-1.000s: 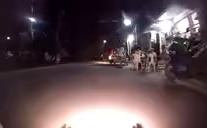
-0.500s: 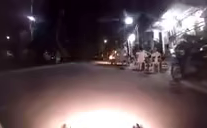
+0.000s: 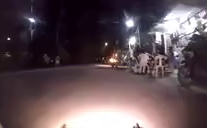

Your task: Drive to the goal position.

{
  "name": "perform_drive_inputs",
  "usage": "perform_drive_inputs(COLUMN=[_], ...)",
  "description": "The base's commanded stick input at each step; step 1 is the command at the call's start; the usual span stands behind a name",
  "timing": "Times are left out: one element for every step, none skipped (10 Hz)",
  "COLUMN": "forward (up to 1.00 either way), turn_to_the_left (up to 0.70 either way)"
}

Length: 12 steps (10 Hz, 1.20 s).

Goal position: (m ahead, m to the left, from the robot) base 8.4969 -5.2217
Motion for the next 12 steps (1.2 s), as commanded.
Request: perform_drive_inputs(forward=[0.60,0.60,0.60,0.60,0.60,0.60,0.60,0.60,0.60,0.60,0.60,0.60], turn_to_the_left=[0.00,0.00,0.00,0.00,0.00,0.00,0.00,0.00,0.00,0.00,0.00,0.00])
